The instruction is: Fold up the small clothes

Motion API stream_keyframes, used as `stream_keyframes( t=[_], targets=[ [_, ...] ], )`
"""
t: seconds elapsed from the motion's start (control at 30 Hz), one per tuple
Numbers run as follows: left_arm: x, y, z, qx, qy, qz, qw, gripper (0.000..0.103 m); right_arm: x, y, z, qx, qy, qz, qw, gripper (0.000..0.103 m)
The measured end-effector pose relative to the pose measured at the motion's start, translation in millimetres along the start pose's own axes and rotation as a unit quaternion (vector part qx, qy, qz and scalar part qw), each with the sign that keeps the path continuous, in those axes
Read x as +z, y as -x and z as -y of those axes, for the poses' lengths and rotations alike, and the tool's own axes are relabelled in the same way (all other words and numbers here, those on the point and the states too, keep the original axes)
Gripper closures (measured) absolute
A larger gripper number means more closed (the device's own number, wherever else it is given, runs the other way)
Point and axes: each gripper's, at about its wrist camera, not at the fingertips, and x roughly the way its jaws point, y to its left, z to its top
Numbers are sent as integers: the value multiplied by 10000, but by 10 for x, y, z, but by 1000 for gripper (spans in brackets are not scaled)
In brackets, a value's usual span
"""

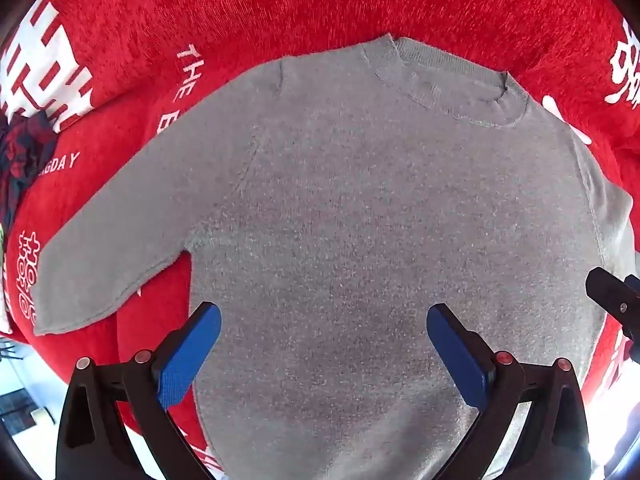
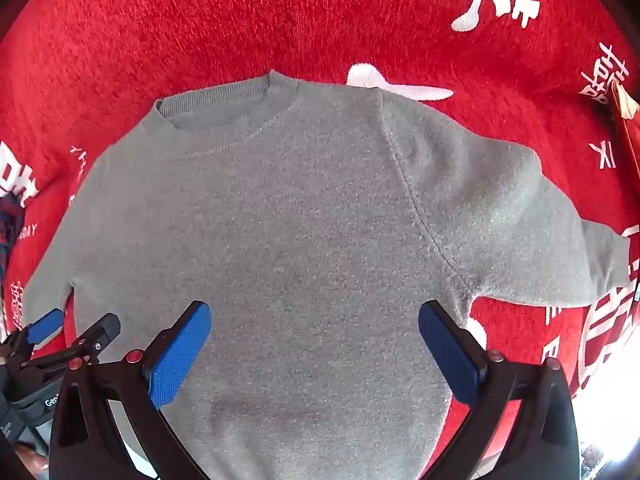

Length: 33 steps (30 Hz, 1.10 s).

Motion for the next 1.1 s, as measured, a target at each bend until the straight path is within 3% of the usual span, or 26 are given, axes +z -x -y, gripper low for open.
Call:
stream_keyframes(
  t=[0.13,0.27,1.1],
  targets=[
    [-7,-59,-16,159,-102,38,9998,0,17,10,4,-38,3,-35,10000,0],
    [-40,-104,2,150,-105,-113,9998,0,28,12,-2,-49,19,-46,10000,0],
    [-57,-146,-71,204,12,-165,9997,0,21,-29,-90,-95,132,-115,9998,0]
  ],
)
